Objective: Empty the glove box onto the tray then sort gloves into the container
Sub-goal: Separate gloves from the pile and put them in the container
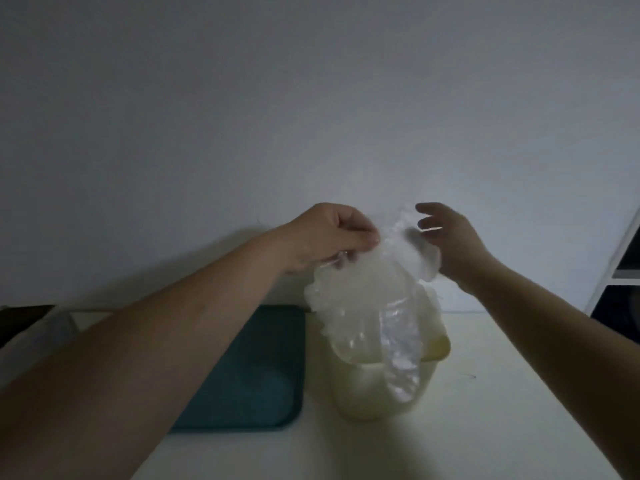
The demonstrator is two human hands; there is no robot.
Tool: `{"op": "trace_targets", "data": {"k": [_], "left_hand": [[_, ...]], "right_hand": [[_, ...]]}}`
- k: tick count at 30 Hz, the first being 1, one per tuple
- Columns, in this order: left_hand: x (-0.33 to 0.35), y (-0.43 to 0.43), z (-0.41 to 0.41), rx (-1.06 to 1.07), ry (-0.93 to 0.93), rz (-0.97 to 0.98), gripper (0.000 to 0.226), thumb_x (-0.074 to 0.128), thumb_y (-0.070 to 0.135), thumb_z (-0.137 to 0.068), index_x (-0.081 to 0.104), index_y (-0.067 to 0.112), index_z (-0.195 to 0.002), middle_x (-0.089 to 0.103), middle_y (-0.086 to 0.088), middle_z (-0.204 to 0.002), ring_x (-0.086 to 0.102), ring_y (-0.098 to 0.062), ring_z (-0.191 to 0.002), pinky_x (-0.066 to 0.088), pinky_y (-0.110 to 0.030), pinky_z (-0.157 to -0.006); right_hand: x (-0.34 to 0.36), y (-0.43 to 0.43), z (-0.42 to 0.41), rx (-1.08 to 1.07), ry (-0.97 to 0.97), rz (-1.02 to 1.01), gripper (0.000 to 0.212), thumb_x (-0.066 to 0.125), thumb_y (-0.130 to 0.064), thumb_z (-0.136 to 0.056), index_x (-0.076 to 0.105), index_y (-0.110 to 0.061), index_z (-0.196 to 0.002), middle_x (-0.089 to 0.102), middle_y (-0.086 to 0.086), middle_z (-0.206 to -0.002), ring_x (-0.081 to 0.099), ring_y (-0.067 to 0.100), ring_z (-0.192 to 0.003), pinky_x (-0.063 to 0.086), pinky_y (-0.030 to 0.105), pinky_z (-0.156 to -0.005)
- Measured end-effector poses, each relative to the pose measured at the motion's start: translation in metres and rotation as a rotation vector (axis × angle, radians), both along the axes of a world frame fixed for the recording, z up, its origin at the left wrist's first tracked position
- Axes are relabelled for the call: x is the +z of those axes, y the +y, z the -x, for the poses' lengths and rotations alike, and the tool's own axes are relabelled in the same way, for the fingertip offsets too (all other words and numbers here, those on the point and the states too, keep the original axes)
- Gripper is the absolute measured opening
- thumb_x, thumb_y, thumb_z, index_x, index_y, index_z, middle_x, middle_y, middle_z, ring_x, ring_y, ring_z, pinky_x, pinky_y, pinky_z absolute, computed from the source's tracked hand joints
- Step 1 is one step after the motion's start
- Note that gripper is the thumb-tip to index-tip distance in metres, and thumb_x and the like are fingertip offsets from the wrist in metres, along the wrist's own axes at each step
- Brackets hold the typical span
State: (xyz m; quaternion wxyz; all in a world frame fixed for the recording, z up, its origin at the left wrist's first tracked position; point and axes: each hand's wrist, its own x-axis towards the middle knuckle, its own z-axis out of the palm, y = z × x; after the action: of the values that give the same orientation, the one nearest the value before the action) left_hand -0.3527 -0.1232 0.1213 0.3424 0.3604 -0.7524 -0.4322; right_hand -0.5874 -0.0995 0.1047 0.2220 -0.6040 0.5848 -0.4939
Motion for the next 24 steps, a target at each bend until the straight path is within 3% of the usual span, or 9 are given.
{"op": "trace_targets", "data": {"k": [2, 5, 10, 13, 17, 19, 22, 24], "left_hand": [[-0.02, -0.016, 0.012, 0.075, -0.061, 0.041, 0.015, 0.084, 0.022, -0.087, 0.078, 0.014, -0.098, 0.076, 0.003, -0.083, 0.067, -0.008, -0.069, 0.056, -0.024, -0.066], [-0.043, -0.028, 0.021, 0.143, -0.157, 0.133, 0.015, 0.086, 0.028, -0.085, 0.079, 0.017, -0.093, 0.078, 0.006, -0.087, 0.072, -0.005, -0.075, 0.059, -0.021, -0.075], [-0.066, -0.041, 0.029, 0.301, -0.167, 0.222, 0.014, 0.083, 0.023, -0.086, 0.072, 0.018, -0.078, 0.071, 0.008, -0.079, 0.068, -0.009, -0.077, 0.056, -0.023, -0.073], [-0.075, -0.042, 0.024, 0.368, -0.188, 0.224, 0.01, 0.081, 0.022, -0.087, 0.074, 0.021, -0.094, 0.072, 0.01, -0.1, 0.067, -0.012, -0.097, 0.054, -0.027, -0.085], [-0.078, -0.038, -0.003, 0.47, -0.115, 0.213, 0.026, 0.08, 0.024, -0.088, 0.07, 0.025, -0.112, 0.068, 0.011, -0.105, 0.064, -0.007, -0.096, 0.054, -0.023, -0.082], [-0.078, -0.033, -0.021, 0.503, -0.109, 0.21, 0.026, 0.078, 0.024, -0.09, 0.068, 0.025, -0.115, 0.067, 0.011, -0.106, 0.064, -0.006, -0.095, 0.054, -0.025, -0.084], [-0.08, -0.027, -0.038, 0.5, -0.121, 0.204, 0.025, 0.077, 0.023, -0.091, 0.069, 0.024, -0.115, 0.068, 0.01, -0.107, 0.063, -0.003, -0.093, 0.052, -0.022, -0.083], [-0.084, -0.023, -0.043, 0.465, -0.137, 0.2, 0.024, 0.076, 0.023, -0.091, 0.07, 0.024, -0.115, 0.068, 0.009, -0.107, 0.064, -0.003, -0.093, 0.049, -0.018, -0.079]], "right_hand": [[0.006, 0.014, 0.008, -0.142, 0.106, 0.072, 0.042, 0.065, -0.029, -0.098, 0.059, -0.024, -0.139, 0.066, 0.001, -0.127, 0.067, 0.022, -0.109, 0.053, 0.036, -0.09], [0.016, 0.04, -0.006, -0.044, 0.182, 0.074, 0.043, 0.056, -0.038, -0.103, 0.057, -0.024, -0.143, 0.061, -0.005, -0.138, 0.059, 0.014, -0.124, 0.046, 0.03, -0.1], [0.004, 0.058, -0.052, 0.242, 0.554, -0.285, 0.055, 0.042, -0.057, -0.104, 0.043, -0.033, -0.154, 0.047, -0.004, -0.156, 0.049, 0.019, -0.139, 0.039, 0.036, -0.112], [-0.011, 0.049, -0.073, 0.273, 0.734, -0.414, 0.053, 0.045, -0.051, -0.105, 0.032, -0.041, -0.156, 0.048, 0.001, -0.154, 0.058, 0.027, -0.128, 0.049, 0.044, -0.109], [-0.027, 0.029, -0.086, 0.295, 0.857, -0.521, 0.071, 0.043, -0.056, -0.104, 0.007, -0.04, -0.163, 0.023, 0.006, -0.169, 0.036, 0.034, -0.148, 0.034, 0.046, -0.116], [-0.036, 0.02, -0.092, 0.316, 0.852, -0.59, 0.074, 0.048, -0.061, -0.101, 0.009, -0.045, -0.162, 0.024, 0.004, -0.168, 0.04, 0.032, -0.143, 0.037, 0.042, -0.112], [-0.056, 0.006, -0.096, 0.341, 0.953, -0.643, 0.062, 0.052, -0.058, -0.099, 0.03, -0.046, -0.156, 0.047, -0.001, -0.149, 0.052, 0.022, -0.113, 0.044, 0.036, -0.094], [-0.07, -0.003, -0.1, 0.325, 1.038, -0.669, 0.057, 0.056, -0.054, -0.095, 0.043, -0.045, -0.149, 0.055, -0.004, -0.142, 0.054, 0.022, -0.115, 0.046, 0.041, -0.102]]}}
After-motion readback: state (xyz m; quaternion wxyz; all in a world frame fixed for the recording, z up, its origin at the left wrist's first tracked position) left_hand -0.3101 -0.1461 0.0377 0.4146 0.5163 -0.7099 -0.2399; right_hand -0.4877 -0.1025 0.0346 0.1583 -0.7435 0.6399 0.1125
